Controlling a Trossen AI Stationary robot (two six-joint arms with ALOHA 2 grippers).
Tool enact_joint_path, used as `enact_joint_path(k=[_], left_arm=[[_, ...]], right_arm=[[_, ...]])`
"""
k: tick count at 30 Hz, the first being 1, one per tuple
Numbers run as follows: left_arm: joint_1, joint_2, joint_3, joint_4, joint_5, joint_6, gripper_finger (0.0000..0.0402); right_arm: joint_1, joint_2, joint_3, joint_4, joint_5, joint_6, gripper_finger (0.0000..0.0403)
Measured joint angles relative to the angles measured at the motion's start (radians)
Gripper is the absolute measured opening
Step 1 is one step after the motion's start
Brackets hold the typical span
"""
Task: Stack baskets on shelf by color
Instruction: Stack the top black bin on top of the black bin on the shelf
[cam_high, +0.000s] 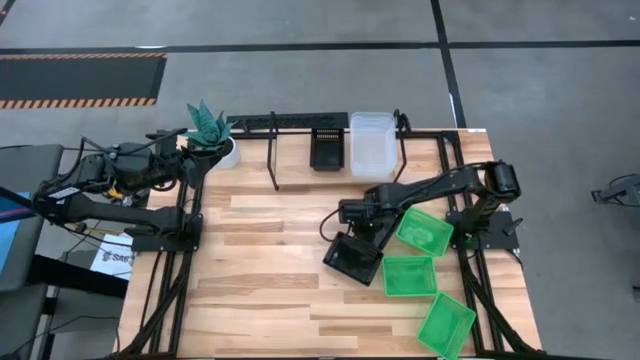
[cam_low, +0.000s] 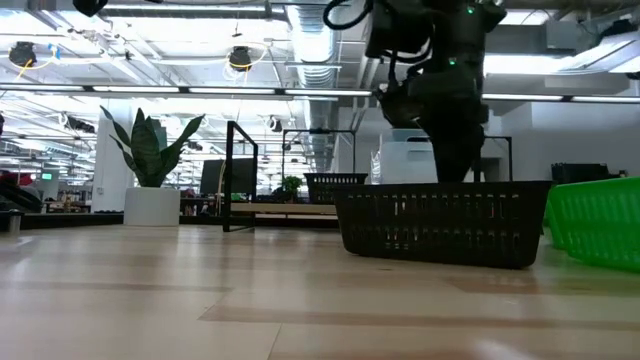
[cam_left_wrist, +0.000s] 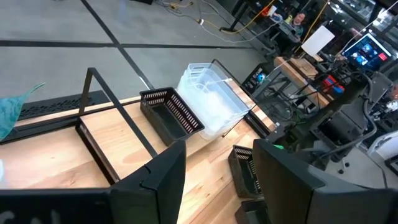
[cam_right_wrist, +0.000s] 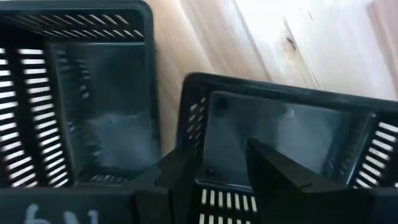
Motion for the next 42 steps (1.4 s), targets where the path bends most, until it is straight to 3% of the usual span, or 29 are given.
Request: enact_joint_path(k=[24,42], left_arm=[[0.000,0.000,0.000,0.000,-0.006,-0.001,0.0173],[0.000,0.000,0.000,-0.022,0.000,-0.009,0.0173]], right_arm=[[0.089,-0.015,-0.011,0.025,0.006,-0.018,0.0164],[0.092,0.059,-0.010,0.140,0.129,0.009,0.0163]])
